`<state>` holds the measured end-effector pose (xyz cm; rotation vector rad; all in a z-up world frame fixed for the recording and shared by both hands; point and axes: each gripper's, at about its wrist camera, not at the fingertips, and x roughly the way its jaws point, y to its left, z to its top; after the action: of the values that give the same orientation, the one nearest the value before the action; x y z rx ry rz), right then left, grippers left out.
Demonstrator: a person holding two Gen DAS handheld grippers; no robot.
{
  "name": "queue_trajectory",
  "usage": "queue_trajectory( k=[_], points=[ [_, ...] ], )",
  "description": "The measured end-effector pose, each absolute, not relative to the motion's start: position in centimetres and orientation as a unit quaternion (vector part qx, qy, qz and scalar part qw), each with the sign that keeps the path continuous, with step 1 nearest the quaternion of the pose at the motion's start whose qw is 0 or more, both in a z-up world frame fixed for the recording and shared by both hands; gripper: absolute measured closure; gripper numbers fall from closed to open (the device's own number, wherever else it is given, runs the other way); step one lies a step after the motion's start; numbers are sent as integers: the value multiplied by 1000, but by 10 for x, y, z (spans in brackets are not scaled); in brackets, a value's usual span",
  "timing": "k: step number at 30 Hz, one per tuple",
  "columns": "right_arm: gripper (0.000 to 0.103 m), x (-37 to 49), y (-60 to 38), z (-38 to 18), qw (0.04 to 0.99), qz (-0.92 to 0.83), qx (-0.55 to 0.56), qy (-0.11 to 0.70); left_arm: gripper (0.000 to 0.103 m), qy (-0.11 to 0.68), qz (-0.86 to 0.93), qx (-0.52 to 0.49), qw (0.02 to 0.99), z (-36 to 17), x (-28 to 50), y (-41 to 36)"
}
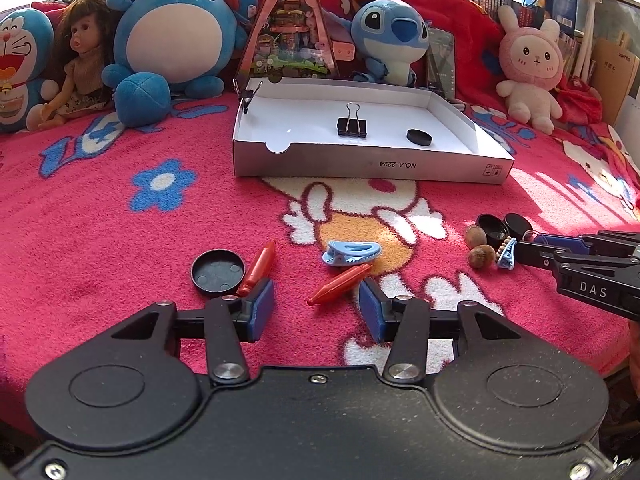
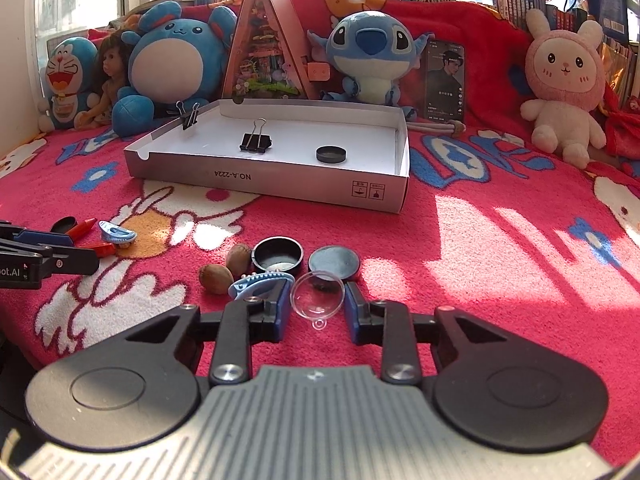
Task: Organize rigid objects
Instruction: 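Withdraw both tools from the box back toward the remaining objects, then grasp the red stick cap with the left tool while the right tool grasps the clear dome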
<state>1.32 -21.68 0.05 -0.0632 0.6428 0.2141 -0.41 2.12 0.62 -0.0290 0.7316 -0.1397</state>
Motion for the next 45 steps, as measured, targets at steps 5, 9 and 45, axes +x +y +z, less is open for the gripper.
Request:
queue_trajectory(
  k=[5,9,45],
  points=[
    [69,13,-217,0,943,104,-30,315,54,354,-57,-13,933,5,1,22],
    [68,13,-217,0,943,103,-29,316,54,355,-53,-15,933,5,2,23],
    [63,12,-217,-1,943,98,-16,318,54,354,-65,-40,932,8,-15,12]
  ],
)
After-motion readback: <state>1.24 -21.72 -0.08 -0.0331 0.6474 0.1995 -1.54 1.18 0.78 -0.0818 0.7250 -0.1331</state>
